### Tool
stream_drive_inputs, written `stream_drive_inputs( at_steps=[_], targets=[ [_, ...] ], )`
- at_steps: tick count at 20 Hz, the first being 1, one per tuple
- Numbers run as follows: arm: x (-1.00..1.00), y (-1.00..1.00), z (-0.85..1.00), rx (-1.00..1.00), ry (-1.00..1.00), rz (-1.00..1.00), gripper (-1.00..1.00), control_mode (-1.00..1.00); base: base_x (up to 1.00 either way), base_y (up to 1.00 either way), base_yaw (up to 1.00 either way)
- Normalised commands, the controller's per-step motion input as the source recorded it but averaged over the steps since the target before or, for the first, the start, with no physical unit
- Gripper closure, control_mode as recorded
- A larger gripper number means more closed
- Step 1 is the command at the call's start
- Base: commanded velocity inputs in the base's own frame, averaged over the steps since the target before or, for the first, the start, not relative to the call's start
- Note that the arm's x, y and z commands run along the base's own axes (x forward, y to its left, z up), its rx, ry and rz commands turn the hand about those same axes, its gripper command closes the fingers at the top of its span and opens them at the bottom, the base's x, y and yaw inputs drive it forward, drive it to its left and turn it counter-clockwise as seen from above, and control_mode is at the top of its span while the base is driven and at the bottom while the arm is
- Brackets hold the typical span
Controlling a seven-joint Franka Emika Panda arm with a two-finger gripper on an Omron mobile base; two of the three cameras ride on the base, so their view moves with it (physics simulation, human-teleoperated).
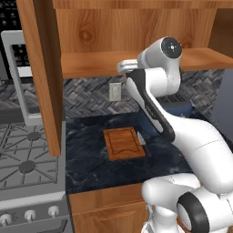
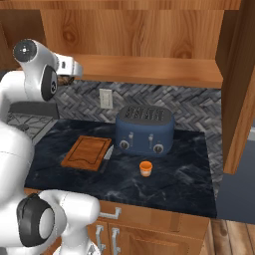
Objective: Pick the bread, place it on the cutting board, pick the jam, place it on the counter, and close the cabinet.
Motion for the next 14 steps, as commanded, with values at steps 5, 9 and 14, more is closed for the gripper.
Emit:
stream_drive_inputs(
  at_steps=[5,9,14],
  targets=[
    [-0.56,-0.04,0.0,0.0,0.0,0.0,1.0,-1.0,0.0,0.0,0.0],
    [-0.48,-0.03,-0.01,0.0,0.0,0.0,1.0,-1.0,0.0,0.0,0.0],
    [-0.4,0.0,-0.03,0.0,0.02,0.0,1.0,-1.0,0.0,0.0,0.0]
  ],
)
